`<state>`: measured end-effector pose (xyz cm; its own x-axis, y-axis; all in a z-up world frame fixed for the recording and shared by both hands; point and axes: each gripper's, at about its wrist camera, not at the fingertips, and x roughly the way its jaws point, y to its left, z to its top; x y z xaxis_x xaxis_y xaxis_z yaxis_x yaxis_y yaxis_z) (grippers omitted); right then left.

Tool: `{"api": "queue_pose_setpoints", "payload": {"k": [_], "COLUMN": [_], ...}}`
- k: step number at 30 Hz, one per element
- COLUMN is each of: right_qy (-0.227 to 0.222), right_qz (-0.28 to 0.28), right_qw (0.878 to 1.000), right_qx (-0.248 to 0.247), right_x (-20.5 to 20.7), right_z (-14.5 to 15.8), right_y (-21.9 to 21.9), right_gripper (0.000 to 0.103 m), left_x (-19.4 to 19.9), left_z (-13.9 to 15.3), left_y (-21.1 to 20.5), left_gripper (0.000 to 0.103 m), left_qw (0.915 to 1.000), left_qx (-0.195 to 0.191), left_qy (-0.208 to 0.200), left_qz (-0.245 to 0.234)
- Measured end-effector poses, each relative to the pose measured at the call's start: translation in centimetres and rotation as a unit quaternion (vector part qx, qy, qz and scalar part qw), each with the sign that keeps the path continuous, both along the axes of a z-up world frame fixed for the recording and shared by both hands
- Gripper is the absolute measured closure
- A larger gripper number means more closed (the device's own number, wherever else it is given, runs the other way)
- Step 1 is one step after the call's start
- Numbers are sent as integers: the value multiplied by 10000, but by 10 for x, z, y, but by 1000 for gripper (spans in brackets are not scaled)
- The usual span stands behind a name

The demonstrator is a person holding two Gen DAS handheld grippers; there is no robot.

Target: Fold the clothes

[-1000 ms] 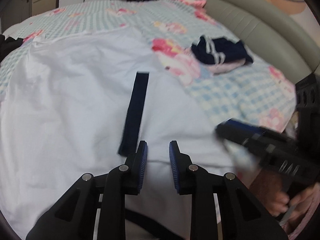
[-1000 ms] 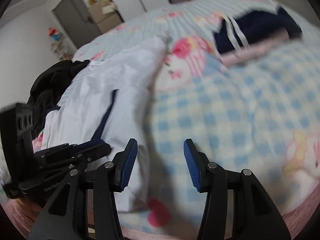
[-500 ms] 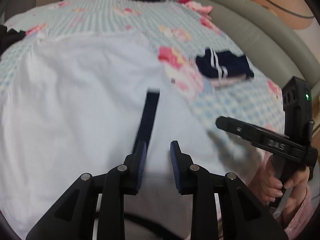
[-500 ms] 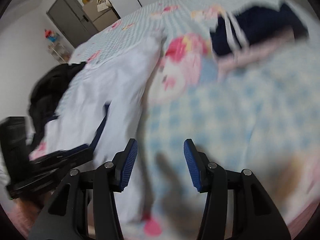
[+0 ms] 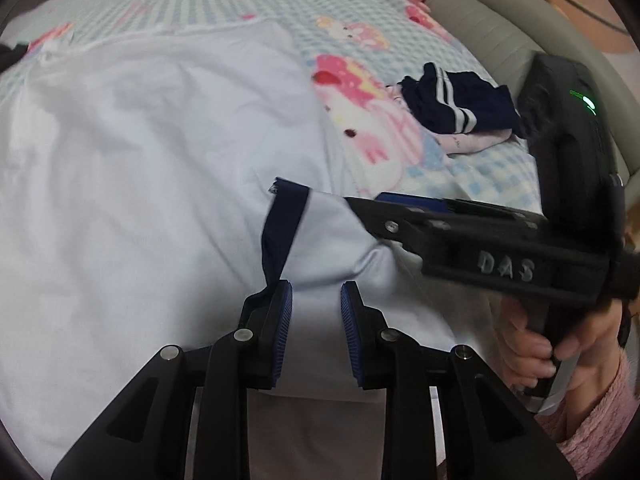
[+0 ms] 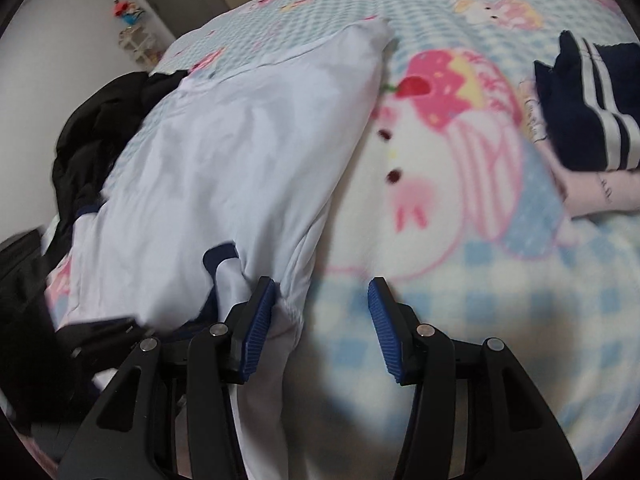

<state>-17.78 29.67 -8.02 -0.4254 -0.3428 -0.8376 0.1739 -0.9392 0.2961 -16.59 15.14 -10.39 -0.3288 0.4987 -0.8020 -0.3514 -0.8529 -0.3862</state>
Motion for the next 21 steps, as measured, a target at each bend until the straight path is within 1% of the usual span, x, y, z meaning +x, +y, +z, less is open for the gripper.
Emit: {"api": "queue_pose_setpoints", "payload": {"k": [1,4,6,8,9,10,11,12,13,14,15,16,17,18,19,21], "right_qy": [70,224,327,419,416,411,389,323,301,494,744,976,1105,1099,1012,732], "right_qz": [-11,-138,-223,-339,-555,-761,-902,-958,-1005,-1015,-1007,-989,-917,-764,-569,-273], "right_qw": [9998,9969,9930,9871,9811,9741,9709,9797,9864,9906,9912,9903,9896,9908,9927,9965], "right_qx": [173,737,1111,1504,1807,2091,2184,1733,1266,776,421,93,-97,-221,-319,-291], "right_x": [2,5,6,8,10,12,14,16,19,23,28,32,33,32,28,20], "right_z": [-1,-4,-6,-8,-9,-11,-12,-9,-4,8,21,33,41,43,41,27], "right_y": [-1,-5,-8,-9,-5,1,12,23,33,40,43,45,42,37,29,10], "right_gripper": [57,60,62,62,76,84,84,84,81,79,74,72,70,70,70,70], "left_x": [0,4,5,4,3,2,1,2,3,5,6,6,6,6,6,5], "left_z": [-1,-2,-2,-2,-2,-2,0,3,8,14,17,20,23,26,27,22], "left_y": [1,6,6,4,2,-1,-3,-6,-9,-11,-12,-13,-14,-16,-16,-16], "left_gripper": [76,76,76,76,76,76,75,75,75,75,75,75,75,75,75,75], "left_qw": [10000,9997,9993,9994,9996,9998,9999,9999,9997,9993,9991,9989,9987,9985,9984,9989], "left_qx": [-10,-209,-301,-281,-238,-157,-56,51,165,248,275,303,330,358,363,310], "left_qy": [9,124,181,162,132,100,94,125,189,270,308,347,385,423,429,350], "left_qz": [8,-64,-120,-129,-111,-88,-55,-15,14,19,16,14,12,9,3,-19]}}
